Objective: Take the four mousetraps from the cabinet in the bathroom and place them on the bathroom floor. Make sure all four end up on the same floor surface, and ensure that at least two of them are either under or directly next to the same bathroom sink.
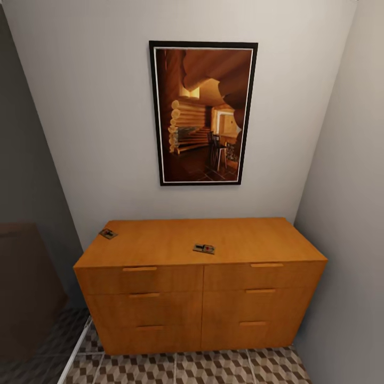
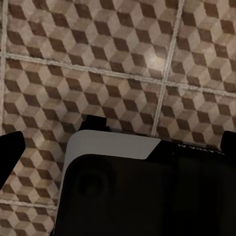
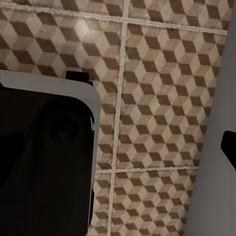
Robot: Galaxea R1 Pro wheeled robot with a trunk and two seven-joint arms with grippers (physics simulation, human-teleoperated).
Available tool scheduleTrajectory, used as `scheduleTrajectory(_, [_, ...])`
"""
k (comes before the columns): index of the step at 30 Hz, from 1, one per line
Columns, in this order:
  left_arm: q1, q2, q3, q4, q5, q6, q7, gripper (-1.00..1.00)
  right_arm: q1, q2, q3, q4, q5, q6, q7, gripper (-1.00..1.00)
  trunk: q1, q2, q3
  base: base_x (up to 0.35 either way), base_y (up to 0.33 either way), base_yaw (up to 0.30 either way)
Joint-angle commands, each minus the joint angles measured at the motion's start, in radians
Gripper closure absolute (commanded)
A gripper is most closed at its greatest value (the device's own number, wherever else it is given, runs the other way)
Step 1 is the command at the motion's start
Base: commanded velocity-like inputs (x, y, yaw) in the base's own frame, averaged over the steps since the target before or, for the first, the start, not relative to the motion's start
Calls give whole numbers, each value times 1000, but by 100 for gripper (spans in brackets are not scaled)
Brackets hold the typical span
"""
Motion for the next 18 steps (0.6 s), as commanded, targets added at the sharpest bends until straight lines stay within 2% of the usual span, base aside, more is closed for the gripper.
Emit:
scheduleTrajectory(1, [-1, 0, -8, 1, 9, -4, 1, -100, -1, 0, 6, 3, 8, -3, -5, -100, 0, -1, -1, 0, 0, 0])
scheduleTrajectory(18, [-1, 0, -9, 0, 9, -8, 1, -100, -1, 0, 6, 3, 6, -3, -10, -100, 0, -1, -1, 0, 0, 0])
